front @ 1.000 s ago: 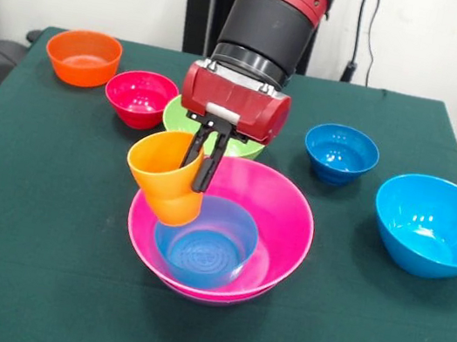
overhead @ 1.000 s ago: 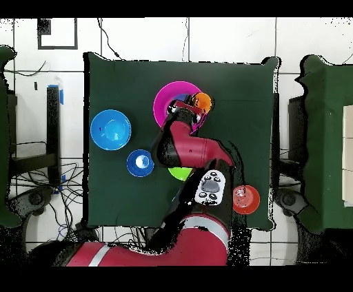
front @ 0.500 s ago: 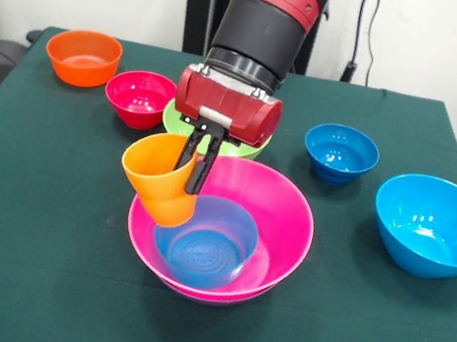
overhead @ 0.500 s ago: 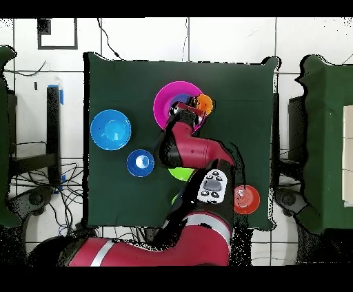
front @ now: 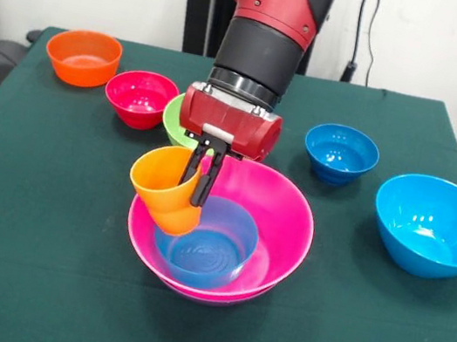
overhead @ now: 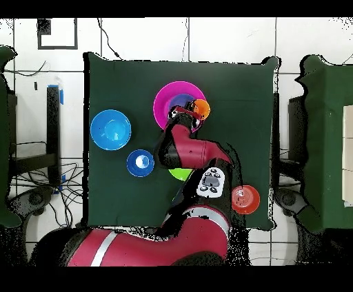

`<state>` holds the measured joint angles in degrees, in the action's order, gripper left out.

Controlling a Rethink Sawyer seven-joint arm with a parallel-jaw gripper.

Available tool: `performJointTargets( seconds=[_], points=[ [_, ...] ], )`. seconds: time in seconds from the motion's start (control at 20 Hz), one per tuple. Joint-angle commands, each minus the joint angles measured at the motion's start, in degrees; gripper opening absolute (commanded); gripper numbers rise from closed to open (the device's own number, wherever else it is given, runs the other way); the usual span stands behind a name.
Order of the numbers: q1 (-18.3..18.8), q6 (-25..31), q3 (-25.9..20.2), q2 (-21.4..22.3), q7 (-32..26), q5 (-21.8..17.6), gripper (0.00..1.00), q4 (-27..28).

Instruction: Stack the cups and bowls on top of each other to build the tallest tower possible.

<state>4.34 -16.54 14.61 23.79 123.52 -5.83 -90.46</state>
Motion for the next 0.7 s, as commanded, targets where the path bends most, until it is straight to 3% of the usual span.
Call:
performJointTargets(
  seconds=[0.05, 0.7],
  points=[
    [0.8, 3.8, -7.6, -2.6, 8.2, 1.4, 0.00, -1.2],
    [0.3, 2.7, -7.9, -3.6, 8.8, 2.5, 0.00, -0.8]
  ],
)
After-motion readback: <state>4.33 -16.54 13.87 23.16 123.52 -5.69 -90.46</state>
